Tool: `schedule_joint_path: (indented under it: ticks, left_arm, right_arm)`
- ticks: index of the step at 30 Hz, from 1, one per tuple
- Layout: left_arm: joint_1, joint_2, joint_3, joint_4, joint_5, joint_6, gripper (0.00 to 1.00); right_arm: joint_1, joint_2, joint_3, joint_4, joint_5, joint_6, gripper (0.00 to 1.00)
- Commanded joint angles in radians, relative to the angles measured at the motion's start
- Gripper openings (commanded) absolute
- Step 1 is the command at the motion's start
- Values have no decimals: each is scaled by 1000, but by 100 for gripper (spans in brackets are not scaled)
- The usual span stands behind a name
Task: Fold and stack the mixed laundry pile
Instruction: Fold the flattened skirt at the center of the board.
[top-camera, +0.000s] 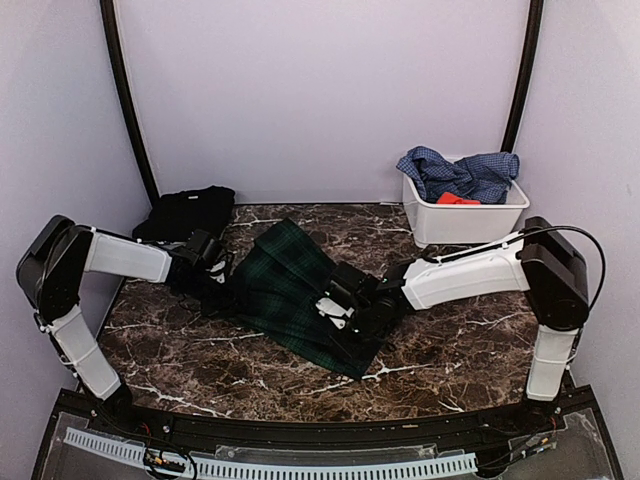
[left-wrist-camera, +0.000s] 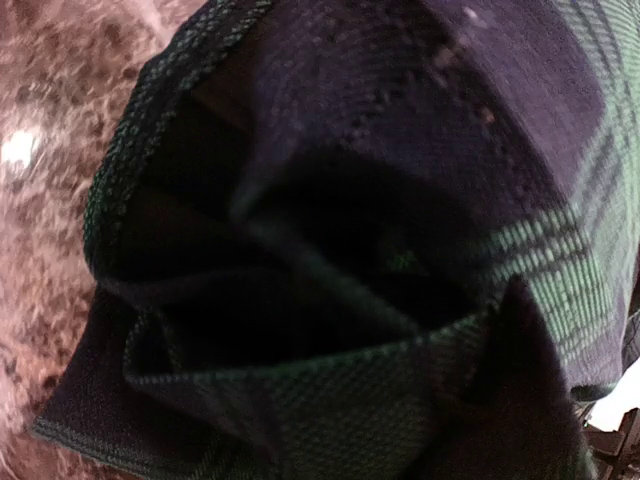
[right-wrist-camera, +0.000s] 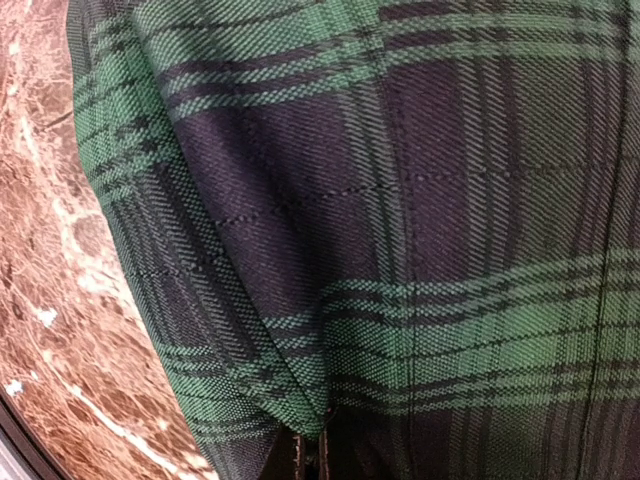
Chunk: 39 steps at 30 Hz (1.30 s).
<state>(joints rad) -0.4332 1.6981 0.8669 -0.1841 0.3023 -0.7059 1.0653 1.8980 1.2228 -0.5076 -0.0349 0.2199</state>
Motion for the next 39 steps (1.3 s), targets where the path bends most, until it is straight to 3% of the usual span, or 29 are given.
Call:
schedule_joint_path:
  ticks: [1, 4, 5, 7, 9, 14, 18, 23, 32, 39]
  left_arm:
    - [15, 29, -12, -9, -68, 25, 14]
    - [16, -54, -62, 36, -57, 47, 36]
    - [16, -132, -100, 76, -51, 48, 52]
    - [13, -275, -158, 109, -68, 46, 73]
    - [7, -409, -207, 120, -86, 40, 80]
    - [-65, -621, -356, 194, -69, -68, 71]
    - [-198, -632, -510, 331, -79, -224, 68]
    - [-309, -509, -574, 487, -86, -309, 62]
    - [-416, -214, -514, 749, -95, -344, 51]
    - [-448, -48, -499, 862, -86, -413, 16]
  right_arm:
    - [19, 38, -44, -10, -41, 38, 0]
    - [18, 24, -28, -16, -41, 35, 0]
    - [17, 21, -17, -21, -44, 33, 0]
    - [18, 25, 6, -31, -53, 29, 0]
    - [17, 29, 25, -44, -71, 28, 0]
    - [18, 29, 66, -32, -138, 31, 0]
    - [21, 82, 120, -16, -207, 41, 0]
    - [48, 170, 221, -46, -229, 36, 0]
    - [56, 151, 291, -112, -232, 36, 0]
    - [56, 139, 332, -156, -220, 33, 0]
